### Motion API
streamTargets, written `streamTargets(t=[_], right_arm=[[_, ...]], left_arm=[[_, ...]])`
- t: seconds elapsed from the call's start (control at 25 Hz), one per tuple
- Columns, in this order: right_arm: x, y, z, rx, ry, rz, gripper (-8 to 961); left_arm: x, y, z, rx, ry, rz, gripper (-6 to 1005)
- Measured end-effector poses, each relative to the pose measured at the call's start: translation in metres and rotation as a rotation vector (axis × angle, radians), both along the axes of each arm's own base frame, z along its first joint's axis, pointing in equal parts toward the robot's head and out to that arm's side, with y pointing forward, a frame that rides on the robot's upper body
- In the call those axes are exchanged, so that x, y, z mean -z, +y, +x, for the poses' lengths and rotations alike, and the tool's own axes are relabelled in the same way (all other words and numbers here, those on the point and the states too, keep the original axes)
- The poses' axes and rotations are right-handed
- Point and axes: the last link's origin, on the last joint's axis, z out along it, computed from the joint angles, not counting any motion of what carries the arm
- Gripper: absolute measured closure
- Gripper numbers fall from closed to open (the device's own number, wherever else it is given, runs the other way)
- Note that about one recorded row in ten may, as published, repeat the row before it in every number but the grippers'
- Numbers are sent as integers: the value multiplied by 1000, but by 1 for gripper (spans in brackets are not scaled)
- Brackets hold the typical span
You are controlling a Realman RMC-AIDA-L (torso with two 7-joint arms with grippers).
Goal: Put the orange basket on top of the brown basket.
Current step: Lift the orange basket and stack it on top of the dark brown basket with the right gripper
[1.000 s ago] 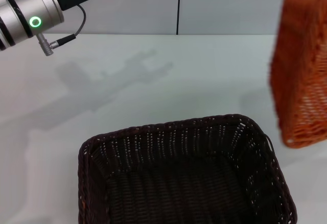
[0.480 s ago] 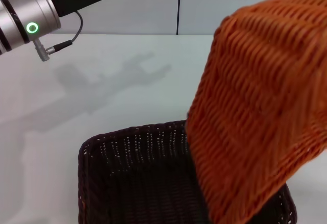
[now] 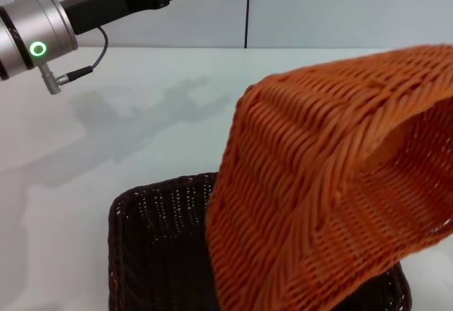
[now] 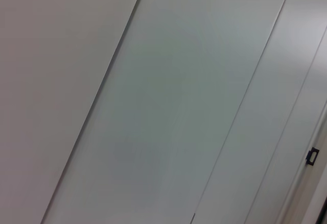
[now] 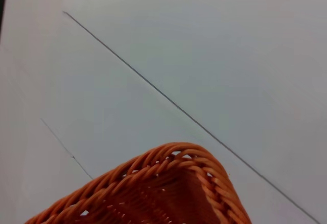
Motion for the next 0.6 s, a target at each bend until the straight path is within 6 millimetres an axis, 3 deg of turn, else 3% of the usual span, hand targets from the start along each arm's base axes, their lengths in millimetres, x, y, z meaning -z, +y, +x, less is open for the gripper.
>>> streamTargets(t=[0.32, 0.6], right_arm=[[20, -27, 9, 78, 20, -94, 737], [40, -24, 8, 95, -15, -216, 728]], left_arm=[[2, 2, -2, -10, -2, 1, 137], [11, 6, 3, -10, 5, -1, 138]])
